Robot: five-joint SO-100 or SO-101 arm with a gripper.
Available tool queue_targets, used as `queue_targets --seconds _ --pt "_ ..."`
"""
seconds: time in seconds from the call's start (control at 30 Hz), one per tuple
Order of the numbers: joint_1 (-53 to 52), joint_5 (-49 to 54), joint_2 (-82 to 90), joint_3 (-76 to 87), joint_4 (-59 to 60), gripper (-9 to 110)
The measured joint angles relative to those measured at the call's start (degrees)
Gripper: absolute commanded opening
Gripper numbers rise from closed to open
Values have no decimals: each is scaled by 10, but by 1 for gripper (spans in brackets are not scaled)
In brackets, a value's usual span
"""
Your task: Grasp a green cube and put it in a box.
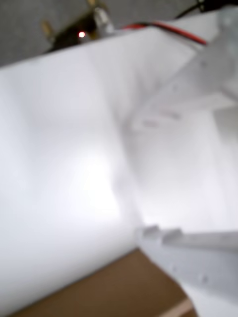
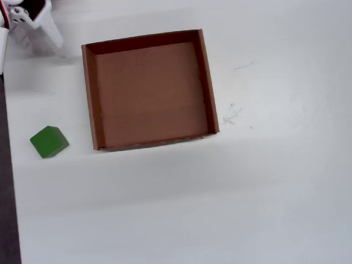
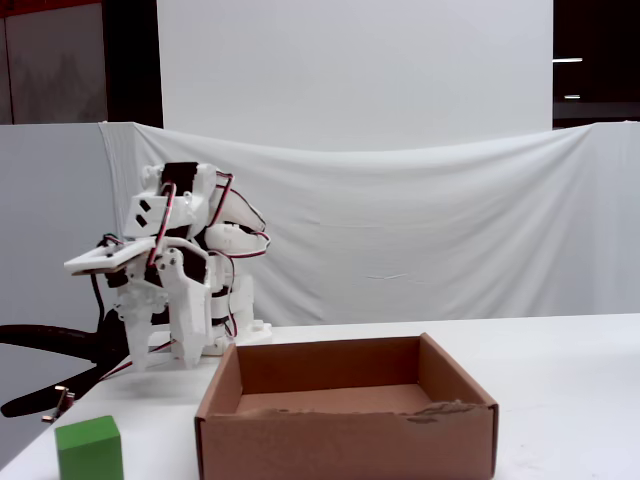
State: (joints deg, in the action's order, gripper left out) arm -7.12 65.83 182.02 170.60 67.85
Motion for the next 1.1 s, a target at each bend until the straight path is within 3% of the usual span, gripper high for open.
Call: queue_targets --seconds 0.27,0.63,0.93,1.1 --pt "1 -2 -15 -2 -40 27" --pt "-1 8 -203 -111 -117 26" --pt "-11 25 -475 -281 -200 26" --pt "-2 115 -622 -380 -240 26"
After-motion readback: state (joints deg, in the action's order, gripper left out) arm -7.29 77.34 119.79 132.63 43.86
